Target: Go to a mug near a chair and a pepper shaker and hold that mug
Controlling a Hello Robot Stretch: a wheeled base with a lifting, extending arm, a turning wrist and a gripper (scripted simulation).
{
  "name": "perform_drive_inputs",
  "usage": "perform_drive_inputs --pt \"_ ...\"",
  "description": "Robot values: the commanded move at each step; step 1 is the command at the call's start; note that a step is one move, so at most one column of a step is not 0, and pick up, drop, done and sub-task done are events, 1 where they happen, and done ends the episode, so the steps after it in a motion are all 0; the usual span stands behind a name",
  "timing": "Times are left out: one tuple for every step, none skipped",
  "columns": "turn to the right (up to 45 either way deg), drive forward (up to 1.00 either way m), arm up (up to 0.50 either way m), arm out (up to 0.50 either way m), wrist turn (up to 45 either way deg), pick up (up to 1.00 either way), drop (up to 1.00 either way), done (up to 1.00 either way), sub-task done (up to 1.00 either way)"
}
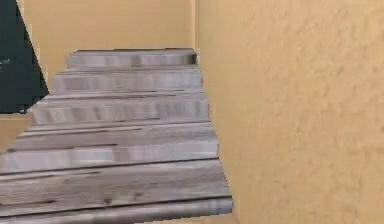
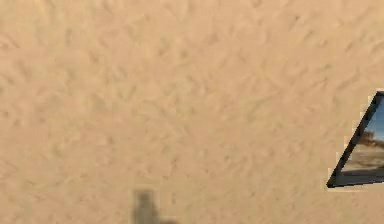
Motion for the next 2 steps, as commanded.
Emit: perform_drive_inputs --pt "24.0 0.0 0.0 0.0 0.0 0.0 0.0 0.0 0.0" --pt "0.0 0.05 0.0 0.0 0.0 0.0 0.0 0.0 0.0"
